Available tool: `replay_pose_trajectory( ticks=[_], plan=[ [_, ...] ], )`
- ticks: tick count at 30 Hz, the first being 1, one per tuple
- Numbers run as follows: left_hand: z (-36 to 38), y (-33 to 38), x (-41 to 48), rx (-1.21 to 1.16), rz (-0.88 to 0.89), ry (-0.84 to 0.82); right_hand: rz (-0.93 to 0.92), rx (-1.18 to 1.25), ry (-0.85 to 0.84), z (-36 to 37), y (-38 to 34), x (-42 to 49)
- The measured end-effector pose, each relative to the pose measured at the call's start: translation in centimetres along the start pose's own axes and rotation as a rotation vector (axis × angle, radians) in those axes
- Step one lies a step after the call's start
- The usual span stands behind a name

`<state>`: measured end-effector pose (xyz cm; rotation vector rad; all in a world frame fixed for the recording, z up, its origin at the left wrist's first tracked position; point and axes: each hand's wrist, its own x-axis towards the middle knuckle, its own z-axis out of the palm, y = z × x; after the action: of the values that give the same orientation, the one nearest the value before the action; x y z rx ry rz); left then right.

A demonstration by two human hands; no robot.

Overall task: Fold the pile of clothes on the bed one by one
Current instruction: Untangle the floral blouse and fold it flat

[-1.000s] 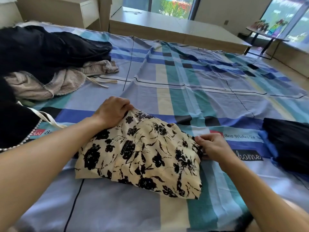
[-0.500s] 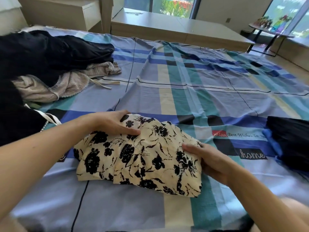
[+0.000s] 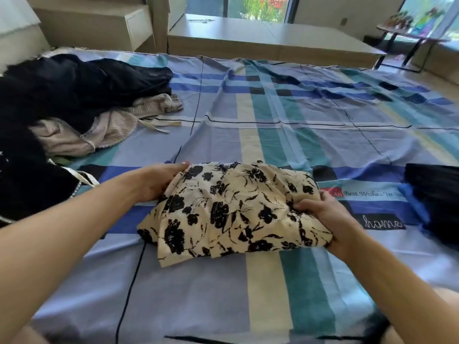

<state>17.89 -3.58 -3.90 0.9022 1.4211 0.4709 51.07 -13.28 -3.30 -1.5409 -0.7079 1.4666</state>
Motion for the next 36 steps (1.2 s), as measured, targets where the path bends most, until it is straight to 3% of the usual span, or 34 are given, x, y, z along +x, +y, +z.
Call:
replay_pose_trajectory(
  ticks=[2,5,7,10,16,23,28,36],
  plan=[
    [0.8,0.1,-1.3,0.113,0.009,-0.083,0.027,0.007,0.034,-0.7,-0.7,1.3],
    [2.1,-0.7,-2.4,0.284,-0.018,-0.168,0.063,-0.054,-0.159,-1.1,-1.0,1.3],
    [2.8,-1.7,-2.3,0.361,0.009,-0.134,0.057,-0.101,-0.285,-1.6,-0.9,1.4],
    [4.1,-2.4,-3.0,0.216,0.075,-0.131,0.036,-0.157,-0.336,-2.2,-0.7,1.4],
    [6.7,-3.1,-3.1,-0.057,0.132,-0.153,-0.004,-0.187,-0.285,-4.1,-1.1,1.2],
    [12.6,0.6,-3.1,-0.149,0.25,-0.324,-0.086,-0.151,-0.227,-10.1,-4.6,0.1],
    [21.6,6.5,-2.3,-0.17,0.309,-0.47,-0.127,-0.195,-0.14,-20.1,-11.2,-2.1],
    [41.4,18.8,-1.8,-0.105,0.418,-0.679,-0.148,-0.062,0.165,-38.5,-18.4,-4.5]
  ],
)
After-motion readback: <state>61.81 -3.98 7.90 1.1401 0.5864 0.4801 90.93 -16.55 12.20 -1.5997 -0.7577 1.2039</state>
